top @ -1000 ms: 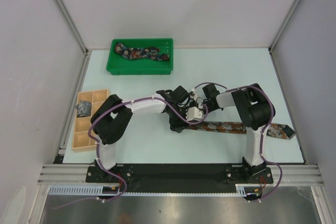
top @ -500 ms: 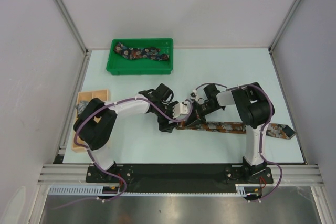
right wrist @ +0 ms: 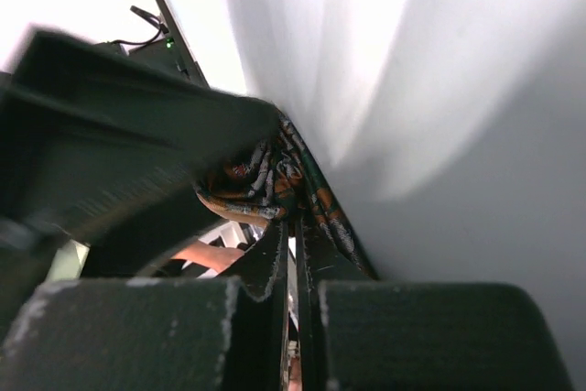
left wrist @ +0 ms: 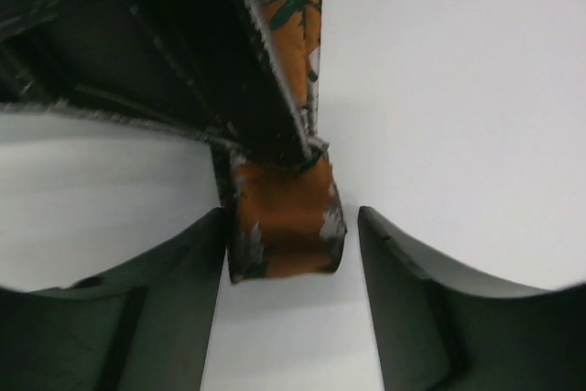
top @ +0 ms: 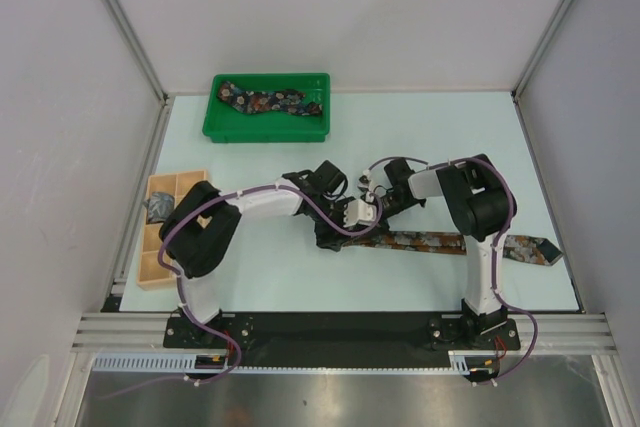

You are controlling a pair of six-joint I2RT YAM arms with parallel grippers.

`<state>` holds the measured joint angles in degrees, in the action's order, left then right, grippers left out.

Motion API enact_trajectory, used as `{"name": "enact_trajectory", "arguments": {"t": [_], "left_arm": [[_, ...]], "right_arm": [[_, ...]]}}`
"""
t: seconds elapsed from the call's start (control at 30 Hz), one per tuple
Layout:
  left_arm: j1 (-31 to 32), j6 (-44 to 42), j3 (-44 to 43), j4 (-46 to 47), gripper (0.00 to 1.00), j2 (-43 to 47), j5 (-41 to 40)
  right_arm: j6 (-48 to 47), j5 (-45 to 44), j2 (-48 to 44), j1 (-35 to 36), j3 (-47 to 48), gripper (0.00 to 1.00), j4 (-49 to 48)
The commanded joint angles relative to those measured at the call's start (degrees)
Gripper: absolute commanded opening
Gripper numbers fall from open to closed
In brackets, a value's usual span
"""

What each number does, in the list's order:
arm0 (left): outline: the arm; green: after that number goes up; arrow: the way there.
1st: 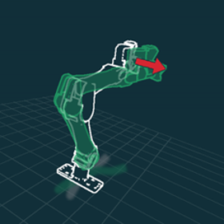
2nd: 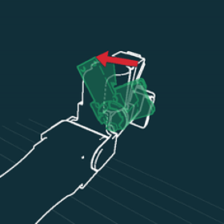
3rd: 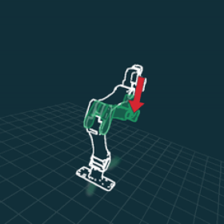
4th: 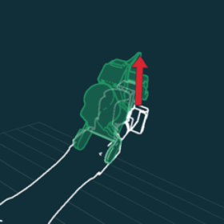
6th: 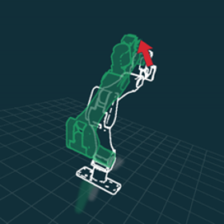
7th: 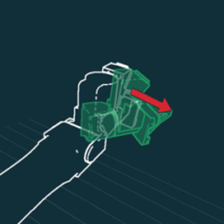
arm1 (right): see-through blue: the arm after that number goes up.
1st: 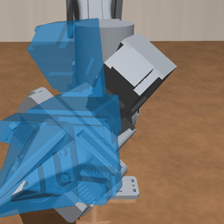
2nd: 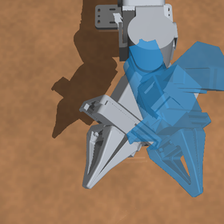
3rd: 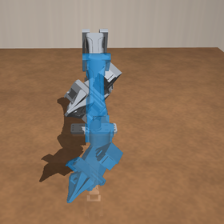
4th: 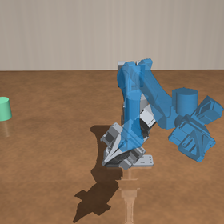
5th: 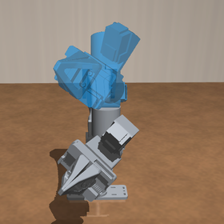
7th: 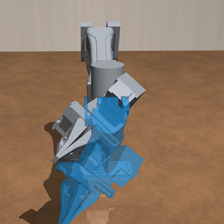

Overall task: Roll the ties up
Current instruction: Roll the tie at the center of the board.

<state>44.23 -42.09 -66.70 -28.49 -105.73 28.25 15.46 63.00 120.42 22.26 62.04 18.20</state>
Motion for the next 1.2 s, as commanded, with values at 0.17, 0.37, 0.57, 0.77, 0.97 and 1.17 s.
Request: {"name": "enact_trajectory", "arguments": {"t": [0.17,0.37,0.57,0.77,0.97,1.17], "left_arm": [[1.6,-0.1,-1.9,-4.7,0.35,1.4,-2.7],[1.7,1.2,-1.8,-6.4,0.37,3.6,-2.7],[1.9,0.4,-3.7,-6.8,0.29,-1.0,-5.5],[1.9,-0.5,-2.0,-6.8,0.28,-2.5,-6.9],[1.9,0.2,-3.4,-6.9,0.27,-3.4,-7.1],[1.9,-0.5,-2.6,-7.3,0.26,-4.1,-8.5]], "right_arm": [[1.5,-9.5,3.2,5.8,-1.1,0.00,-6.1],[4.5,-8.5,3.5,6.8,-1.3,0.00,-10.3],[1.9,-8.2,0.3,3.0,-1.9,0.17,-6.6],[1.9,-6.6,-3.3,0.9,-1.9,0.09,-5.4],[4.0,-4.8,-2.4,3.0,-1.9,0.04,-8.3],[2.6,-3.1,-6.8,1.0,-3.9,0.17,-7.0]]}}
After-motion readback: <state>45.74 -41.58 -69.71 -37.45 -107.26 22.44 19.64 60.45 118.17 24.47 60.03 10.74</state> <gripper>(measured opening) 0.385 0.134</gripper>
